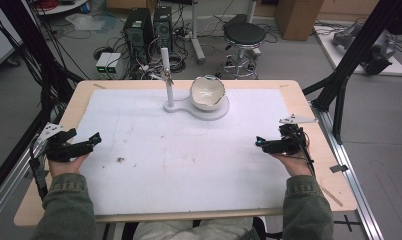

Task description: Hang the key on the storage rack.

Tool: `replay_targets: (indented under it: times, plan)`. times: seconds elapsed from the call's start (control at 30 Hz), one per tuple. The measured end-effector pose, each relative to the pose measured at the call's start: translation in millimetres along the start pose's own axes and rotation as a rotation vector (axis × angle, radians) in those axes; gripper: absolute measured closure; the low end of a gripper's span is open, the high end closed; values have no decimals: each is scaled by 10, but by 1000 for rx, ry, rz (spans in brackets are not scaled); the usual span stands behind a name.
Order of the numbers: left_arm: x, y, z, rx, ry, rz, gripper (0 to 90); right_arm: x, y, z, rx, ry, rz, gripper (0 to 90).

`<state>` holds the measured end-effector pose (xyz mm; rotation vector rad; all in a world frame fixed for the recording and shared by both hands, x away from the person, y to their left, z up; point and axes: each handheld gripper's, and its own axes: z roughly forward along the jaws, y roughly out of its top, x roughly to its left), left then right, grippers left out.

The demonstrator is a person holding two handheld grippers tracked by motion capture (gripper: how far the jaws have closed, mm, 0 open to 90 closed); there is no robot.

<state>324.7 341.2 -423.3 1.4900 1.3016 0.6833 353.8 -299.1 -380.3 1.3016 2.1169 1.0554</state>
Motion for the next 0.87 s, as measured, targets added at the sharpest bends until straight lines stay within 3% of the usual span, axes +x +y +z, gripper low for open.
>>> replay_targets:
  times: [0.43, 0.87]
  plan:
    - [-1, -6, 0, 4, -2, 4, 17, 48, -281, 22, -14, -9, 7, 6]
    - [-5, -14, 17, 11, -8, 8, 17, 16, -481, -27, -84, -51, 82, 6]
